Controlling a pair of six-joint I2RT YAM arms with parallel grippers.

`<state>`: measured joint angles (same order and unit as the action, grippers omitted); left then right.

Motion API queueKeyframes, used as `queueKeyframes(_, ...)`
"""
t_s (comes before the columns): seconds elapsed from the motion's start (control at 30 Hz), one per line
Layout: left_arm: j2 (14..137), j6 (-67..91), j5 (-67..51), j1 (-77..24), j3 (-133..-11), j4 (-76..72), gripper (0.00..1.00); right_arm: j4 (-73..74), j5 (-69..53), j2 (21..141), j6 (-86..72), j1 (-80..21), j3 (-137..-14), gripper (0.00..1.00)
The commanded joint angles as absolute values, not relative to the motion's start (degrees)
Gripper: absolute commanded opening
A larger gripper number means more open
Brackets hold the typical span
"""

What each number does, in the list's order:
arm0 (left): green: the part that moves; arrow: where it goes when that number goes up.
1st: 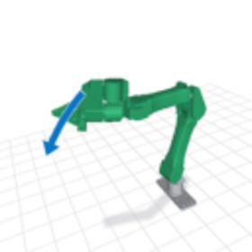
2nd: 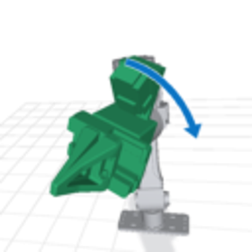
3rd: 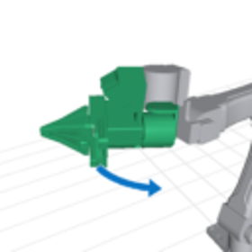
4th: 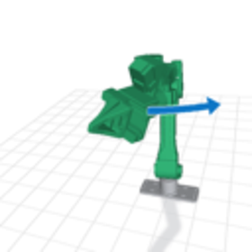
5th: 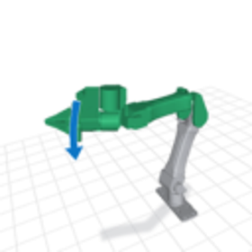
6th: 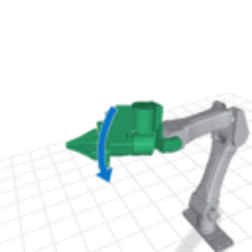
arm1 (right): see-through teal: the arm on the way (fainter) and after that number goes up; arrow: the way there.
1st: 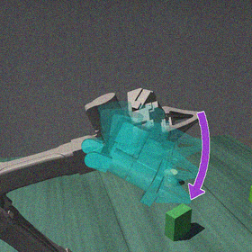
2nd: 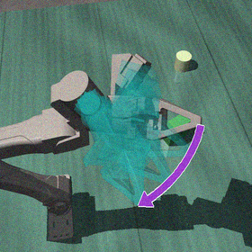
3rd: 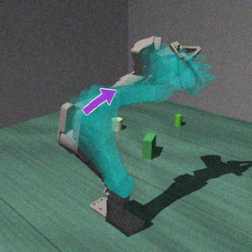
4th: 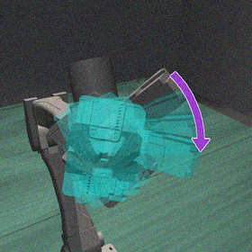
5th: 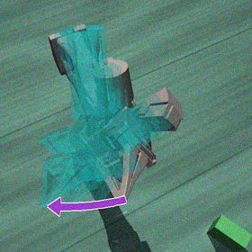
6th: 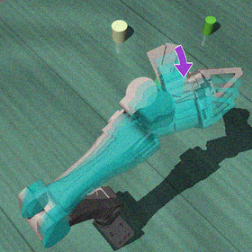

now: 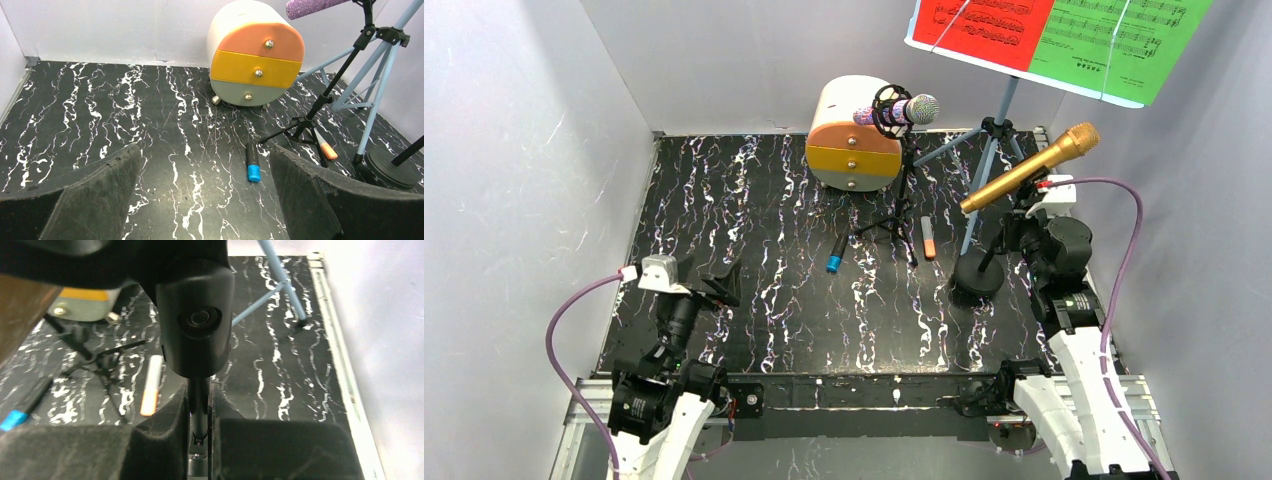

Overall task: Pack up the instrument practice props
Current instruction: Pick up the microphone stand with the microphone from the center of the board, then place the microphone stand with the microphone at the center of the board.

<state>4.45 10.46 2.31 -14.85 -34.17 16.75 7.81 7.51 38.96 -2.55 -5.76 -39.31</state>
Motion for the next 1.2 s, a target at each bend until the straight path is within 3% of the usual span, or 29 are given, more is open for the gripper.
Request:
queueKeyframes(0.0,6.1,9.8,0.2,-15.1,-35.3,16.6,0.98,6.3,-0.5,36.8,-5.0,-7.2,-46.5,0.01)
queueKeyframes(0.6,7.6,10.5,-5.8,-14.7,-35.5,16.4,0.98,-6.0,-26.7,33.6,-12.2,-13.5,-38.1,0.01)
queueKeyframes(1.0,8.9,10.8,-12.4,-14.5,-34.9,13.3,0.98,-26.4,-19.8,45.5,-3.1,-44.0,-34.0,0.01)
queueKeyframes(1.17,8.2,10.7,-16.1,-14.4,-32.6,8.9,0.98,-39.8,-24.6,55.4,-2.4,-47.8,-33.9,0.01)
